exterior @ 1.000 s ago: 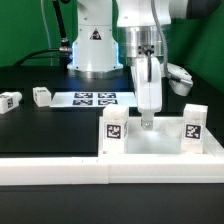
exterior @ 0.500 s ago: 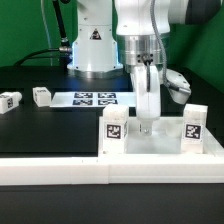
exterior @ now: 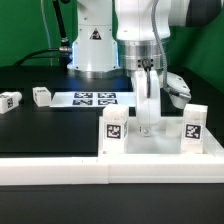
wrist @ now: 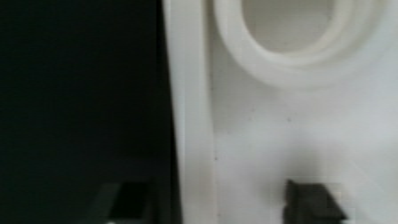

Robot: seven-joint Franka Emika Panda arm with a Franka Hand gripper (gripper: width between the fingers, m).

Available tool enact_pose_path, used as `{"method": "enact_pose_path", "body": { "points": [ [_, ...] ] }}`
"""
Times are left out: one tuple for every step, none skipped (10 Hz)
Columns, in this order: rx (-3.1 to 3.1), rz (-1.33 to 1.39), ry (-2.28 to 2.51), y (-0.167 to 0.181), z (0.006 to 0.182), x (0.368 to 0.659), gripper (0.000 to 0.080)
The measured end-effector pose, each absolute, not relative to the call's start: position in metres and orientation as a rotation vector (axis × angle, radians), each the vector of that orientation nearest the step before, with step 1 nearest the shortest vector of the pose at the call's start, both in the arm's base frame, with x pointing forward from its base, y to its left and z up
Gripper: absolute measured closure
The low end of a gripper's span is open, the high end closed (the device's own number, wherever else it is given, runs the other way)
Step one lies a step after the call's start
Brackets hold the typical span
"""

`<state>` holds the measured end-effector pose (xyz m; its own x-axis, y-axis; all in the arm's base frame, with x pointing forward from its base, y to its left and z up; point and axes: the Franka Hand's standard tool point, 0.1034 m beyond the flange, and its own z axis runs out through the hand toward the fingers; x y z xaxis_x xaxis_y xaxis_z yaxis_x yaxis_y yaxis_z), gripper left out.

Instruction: Assemble square table

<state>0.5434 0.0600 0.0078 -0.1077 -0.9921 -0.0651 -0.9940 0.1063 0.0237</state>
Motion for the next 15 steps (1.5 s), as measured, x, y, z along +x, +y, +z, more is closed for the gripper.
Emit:
{"method": "enact_pose_path", "body": {
  "points": [
    [-2.077,0.096,2.313,0.06,0.008,0.543,0.0591],
    [-2.085,0.111,2.314,0.06,0.006,0.54,0.074],
    [-2.096,0.111,2.304,0.061,0.006,0.539,0.074],
    [-2.1,0.111,2.299,0.061,0.006,0.539,0.0741],
    [-2.103,0.111,2.297,0.061,0.006,0.539,0.0741],
    [-2.104,0.111,2.296,0.061,0.006,0.539,0.0741],
    [-2.105,0.111,2.295,0.061,0.006,0.539,0.0741],
    [-2.105,0.111,2.295,0.061,0.006,0.539,0.0741],
    [-2.105,0.111,2.294,0.061,0.006,0.539,0.0741],
    [-2.106,0.111,2.294,0.061,0.006,0.539,0.0741],
    [-2.157,0.089,2.236,0.058,0.008,0.539,0.0741],
    [-2.215,0.046,2.164,0.047,0.014,0.532,0.0741],
    [-2.243,0.022,2.131,0.038,0.02,0.522,0.0746],
    [-2.28,0.025,2.102,0.029,0.023,0.511,0.0746],
    [-2.407,0.021,1.969,0.016,0.022,0.506,0.0746]
  ]
}}
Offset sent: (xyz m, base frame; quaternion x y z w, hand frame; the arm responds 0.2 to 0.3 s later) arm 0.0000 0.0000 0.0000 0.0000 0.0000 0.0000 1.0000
